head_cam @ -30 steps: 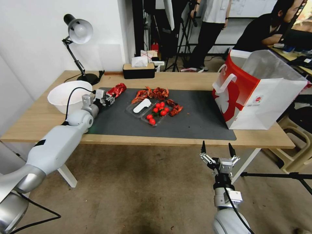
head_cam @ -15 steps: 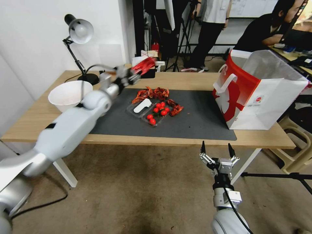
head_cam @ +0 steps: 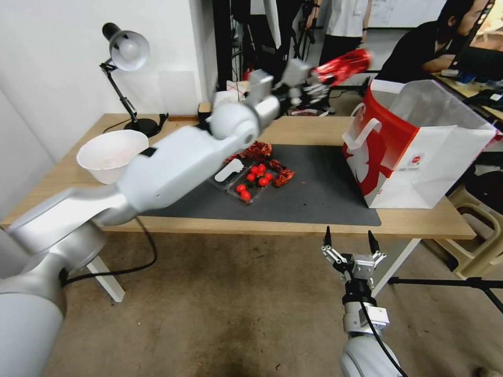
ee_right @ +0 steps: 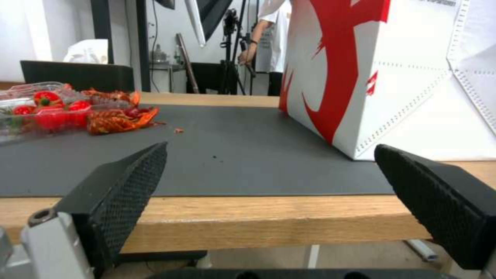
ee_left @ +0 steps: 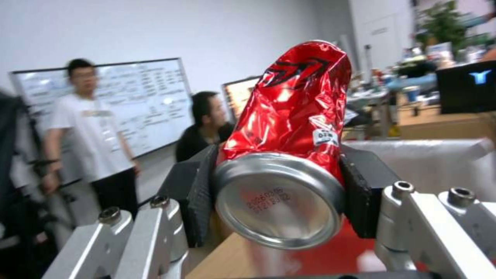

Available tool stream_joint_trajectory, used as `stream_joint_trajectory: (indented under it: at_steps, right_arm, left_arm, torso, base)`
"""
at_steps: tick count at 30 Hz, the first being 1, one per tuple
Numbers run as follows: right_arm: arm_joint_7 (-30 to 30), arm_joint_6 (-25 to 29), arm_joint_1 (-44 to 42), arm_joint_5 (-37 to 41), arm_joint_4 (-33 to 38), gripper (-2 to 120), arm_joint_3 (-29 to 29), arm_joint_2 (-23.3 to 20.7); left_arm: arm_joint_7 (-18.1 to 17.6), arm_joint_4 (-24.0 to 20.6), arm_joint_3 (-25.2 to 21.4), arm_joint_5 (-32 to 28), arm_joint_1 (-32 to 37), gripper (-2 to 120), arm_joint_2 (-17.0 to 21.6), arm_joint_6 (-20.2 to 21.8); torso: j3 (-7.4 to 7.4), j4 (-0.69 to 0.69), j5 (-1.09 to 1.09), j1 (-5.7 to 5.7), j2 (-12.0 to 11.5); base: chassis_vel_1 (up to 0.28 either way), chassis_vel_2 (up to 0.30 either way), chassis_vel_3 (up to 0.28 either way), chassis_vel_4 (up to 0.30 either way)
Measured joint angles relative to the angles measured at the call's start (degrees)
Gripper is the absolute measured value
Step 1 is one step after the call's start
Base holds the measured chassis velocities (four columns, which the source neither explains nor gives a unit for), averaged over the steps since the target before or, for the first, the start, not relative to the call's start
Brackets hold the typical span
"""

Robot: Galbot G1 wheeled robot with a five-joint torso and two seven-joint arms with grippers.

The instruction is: Pick up the trash from the table and place it into the takeout bag.

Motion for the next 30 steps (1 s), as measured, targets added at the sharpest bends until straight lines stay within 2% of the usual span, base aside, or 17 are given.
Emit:
stream_joint_trajectory:
  at_steps: [3,5,7,9,10,13,18,28,29,30]
  right_arm:
    - [0.0,0.0,0.0,0.0,0.0,100,0.0,0.1]
    - [0.0,0.0,0.0,-0.1,-0.1,100,0.0,0.3]
    - [0.0,0.0,0.0,-0.1,-0.1,100,0.0,0.3]
    - [0.0,0.0,-0.1,-0.1,-0.1,100,0.0,0.5]
    - [0.0,0.0,-0.1,-0.1,-0.1,100,0.0,0.5]
    - [0.0,0.0,-0.2,-0.2,0.0,100,0.1,0.7]
    - [0.0,0.0,-0.3,-0.2,0.3,100,0.3,0.8]
    - [0.0,0.2,-0.5,-0.2,0.4,100,0.3,1.1]
    - [-0.1,0.2,-0.4,-0.2,0.4,100,0.3,1.2]
    - [-0.1,0.2,-0.4,-0.2,0.4,100,0.2,1.3]
  left_arm:
    - [0.0,1.4,0.4,0.0,-0.7,49,-2.9,0.0]
    - [0.1,3.4,1.3,0.0,-1.6,49,-6.5,0.0]
    - [0.1,3.6,1.4,0.0,-1.6,49,-6.8,0.0]
    - [0.3,5.8,2.5,0.0,-2.2,49,-10.2,-0.1]
    - [0.3,5.8,2.5,0.0,-2.2,49,-10.2,-0.1]
    - [0.9,9.1,3.6,0.6,-2.2,49,-13.6,-0.6]
    - [1.6,11.5,4.8,1.2,-1.6,49,-15.7,-1.0]
    - [1.3,11.7,6.4,1.6,-0.5,49,-15.9,-1.0]
    - [1.0,11.7,6.5,1.6,-0.5,50,-15.9,-1.0]
    - [0.5,11.7,6.6,1.6,-0.5,56,-15.9,-0.9]
  torso:
    - [0.0,-0.01,0.0,0.0,0.0]
    - [0.0,-0.01,0.0,0.0,0.0]
    - [0.0,-0.01,0.0,0.0,0.0]
    - [0.0,-0.01,-0.01,0.0,0.0]
    - [0.0,-0.01,-0.01,0.0,0.0]
    - [0.0,-0.01,0.0,0.01,0.0]
    - [0.0,-0.02,-0.01,0.0,0.0]
    - [0.0,-0.01,-0.02,0.0,0.0]
    - [0.0,0.0,-0.02,0.0,0.0]
    - [0.0,0.0,-0.02,0.0,0.0]
  base:
    - [0.0,0.0,0.0,0.0]
    - [0.0,0.0,0.0,0.0]
    - [0.0,0.0,0.0,0.0]
    - [0.0,0.0,0.0,0.0]
    - [0.0,0.0,0.0,0.0]
    - [0.0,0.0,0.0,0.0]
    - [0.0,0.0,0.0,0.0]
    - [0.0,0.0,0.0,0.0]
    - [0.0,0.0,0.0,0.0]
    - [0.0,0.0,0.0,0.0]
